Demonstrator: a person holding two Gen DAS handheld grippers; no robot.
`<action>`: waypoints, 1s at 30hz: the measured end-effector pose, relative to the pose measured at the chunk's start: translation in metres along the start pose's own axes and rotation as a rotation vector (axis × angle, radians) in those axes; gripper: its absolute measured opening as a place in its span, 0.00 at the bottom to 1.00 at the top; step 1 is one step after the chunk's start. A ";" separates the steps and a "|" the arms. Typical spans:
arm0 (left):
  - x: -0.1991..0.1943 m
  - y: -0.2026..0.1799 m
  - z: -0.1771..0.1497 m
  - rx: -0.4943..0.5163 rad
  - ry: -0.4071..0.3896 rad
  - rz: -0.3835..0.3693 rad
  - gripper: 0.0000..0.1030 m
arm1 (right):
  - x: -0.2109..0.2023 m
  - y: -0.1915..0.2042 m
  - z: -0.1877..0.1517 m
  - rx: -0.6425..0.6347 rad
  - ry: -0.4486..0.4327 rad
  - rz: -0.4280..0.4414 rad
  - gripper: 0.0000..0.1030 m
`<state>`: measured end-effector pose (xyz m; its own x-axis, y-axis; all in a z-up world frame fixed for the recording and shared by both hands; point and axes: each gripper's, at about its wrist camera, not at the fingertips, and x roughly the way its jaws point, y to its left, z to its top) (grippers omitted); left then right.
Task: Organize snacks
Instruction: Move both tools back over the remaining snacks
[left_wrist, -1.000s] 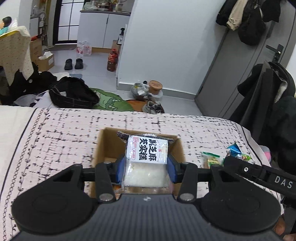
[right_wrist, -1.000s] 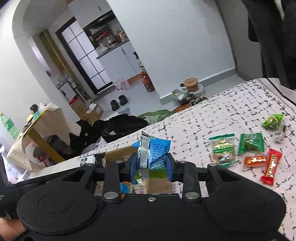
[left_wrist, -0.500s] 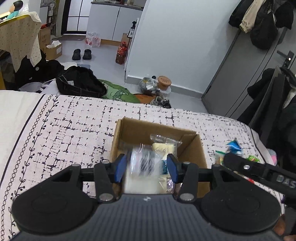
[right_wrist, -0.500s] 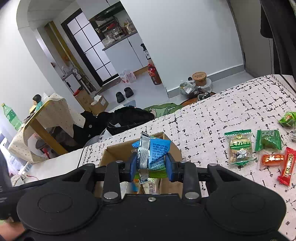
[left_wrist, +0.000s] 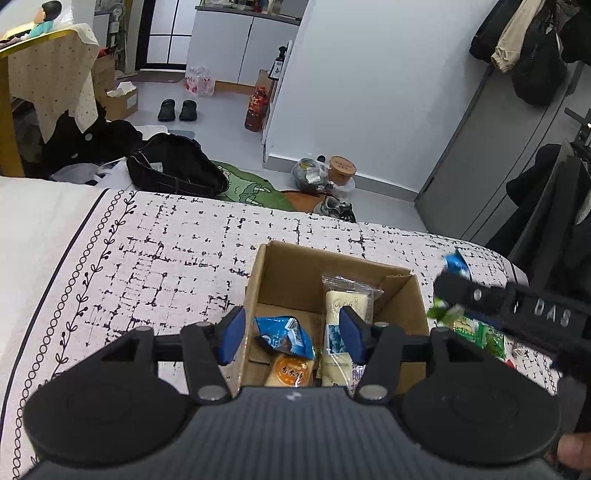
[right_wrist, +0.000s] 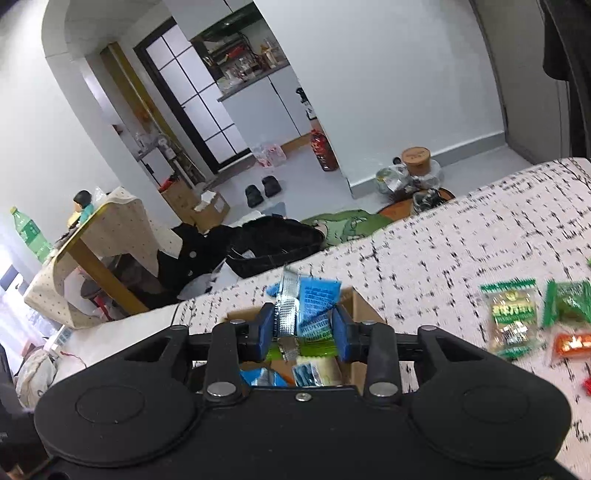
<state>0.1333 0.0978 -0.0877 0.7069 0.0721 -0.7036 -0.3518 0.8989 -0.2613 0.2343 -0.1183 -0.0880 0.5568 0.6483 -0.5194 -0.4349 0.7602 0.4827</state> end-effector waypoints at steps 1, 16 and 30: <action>0.000 0.000 0.000 -0.002 0.001 0.001 0.54 | -0.001 0.000 0.001 0.000 -0.006 -0.002 0.49; -0.002 -0.012 -0.002 0.024 0.004 -0.018 0.68 | -0.029 -0.036 -0.015 0.065 0.015 -0.074 0.56; 0.002 -0.053 -0.013 0.071 0.074 -0.065 0.80 | -0.075 -0.079 -0.017 0.078 0.006 -0.187 0.86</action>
<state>0.1454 0.0451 -0.0843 0.6787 -0.0170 -0.7342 -0.2606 0.9291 -0.2624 0.2149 -0.2261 -0.0996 0.6181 0.4969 -0.6091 -0.2683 0.8617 0.4307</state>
